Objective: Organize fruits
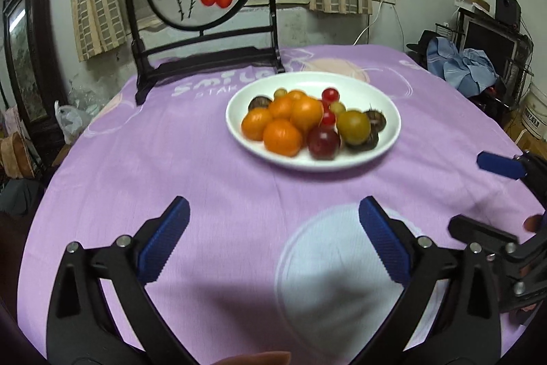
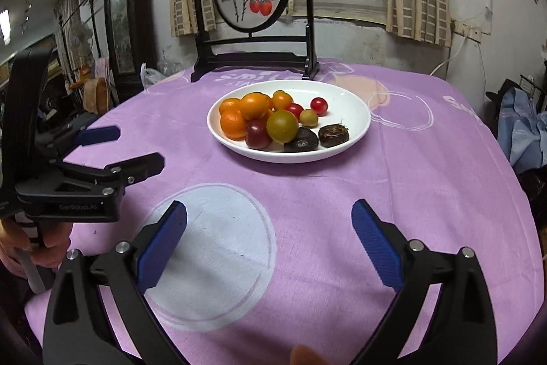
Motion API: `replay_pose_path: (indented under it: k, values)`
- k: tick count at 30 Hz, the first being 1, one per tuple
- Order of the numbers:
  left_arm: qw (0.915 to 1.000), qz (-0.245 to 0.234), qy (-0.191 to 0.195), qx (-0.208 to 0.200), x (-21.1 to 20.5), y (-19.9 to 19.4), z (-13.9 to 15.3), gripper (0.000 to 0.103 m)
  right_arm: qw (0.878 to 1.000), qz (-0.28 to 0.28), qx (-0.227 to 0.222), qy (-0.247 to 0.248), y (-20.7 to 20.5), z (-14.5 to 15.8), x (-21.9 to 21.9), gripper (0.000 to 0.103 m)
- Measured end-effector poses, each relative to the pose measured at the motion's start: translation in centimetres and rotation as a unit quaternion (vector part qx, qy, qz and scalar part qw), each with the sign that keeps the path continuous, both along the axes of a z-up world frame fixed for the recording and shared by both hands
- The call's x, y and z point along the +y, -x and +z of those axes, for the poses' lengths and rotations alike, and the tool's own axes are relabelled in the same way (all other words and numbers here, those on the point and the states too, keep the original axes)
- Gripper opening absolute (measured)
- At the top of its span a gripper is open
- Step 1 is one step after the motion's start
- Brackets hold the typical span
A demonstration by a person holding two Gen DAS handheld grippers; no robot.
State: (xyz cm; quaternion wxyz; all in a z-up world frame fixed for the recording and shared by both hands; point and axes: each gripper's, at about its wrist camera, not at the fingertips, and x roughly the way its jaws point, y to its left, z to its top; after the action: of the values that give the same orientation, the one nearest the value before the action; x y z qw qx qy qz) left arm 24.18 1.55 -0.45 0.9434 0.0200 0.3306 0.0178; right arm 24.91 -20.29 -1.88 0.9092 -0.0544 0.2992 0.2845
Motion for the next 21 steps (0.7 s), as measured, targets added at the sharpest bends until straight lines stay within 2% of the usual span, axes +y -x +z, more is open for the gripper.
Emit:
replay_pose_path:
  k: [4, 10, 21]
  values:
    - [0.9999, 0.008, 0.011, -0.004, 0.5, 1.2, -0.1, 0.101, 1.0, -0.014, 0.007, 0.0, -0.1, -0.3, -0.3, 0.099]
    - [1.0, 0.008, -0.004, -0.002, 0.2, 1.3, -0.4, 0.101, 1.0, -0.011, 0.012, 0.006, -0.2, -0.6, -0.1, 0.099]
    - [0.9999, 0.004, -0.007, -0.01, 0.0, 1.6, -0.2, 0.101, 1.0, -0.003, 0.01, 0.021, 0.0, -0.9, 0.5, 0.099]
